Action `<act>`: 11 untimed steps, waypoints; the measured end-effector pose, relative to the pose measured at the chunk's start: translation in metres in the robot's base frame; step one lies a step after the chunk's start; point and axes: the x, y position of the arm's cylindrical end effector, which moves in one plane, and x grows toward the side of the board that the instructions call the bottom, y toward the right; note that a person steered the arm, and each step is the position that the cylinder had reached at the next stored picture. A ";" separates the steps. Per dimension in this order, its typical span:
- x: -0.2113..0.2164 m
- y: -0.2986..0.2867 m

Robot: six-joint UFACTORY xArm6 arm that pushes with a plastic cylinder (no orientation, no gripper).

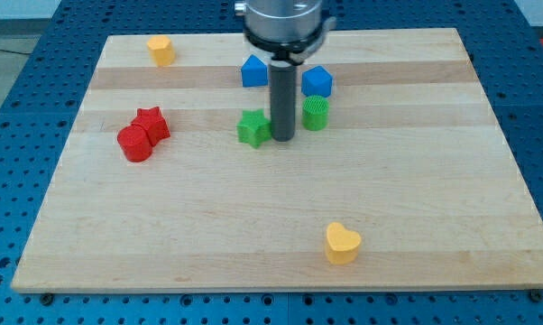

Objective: Place the green circle to the top center

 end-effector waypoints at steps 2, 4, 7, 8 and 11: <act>-0.049 0.098; -0.037 0.146; -0.109 0.219; -0.151 0.219; -0.156 0.260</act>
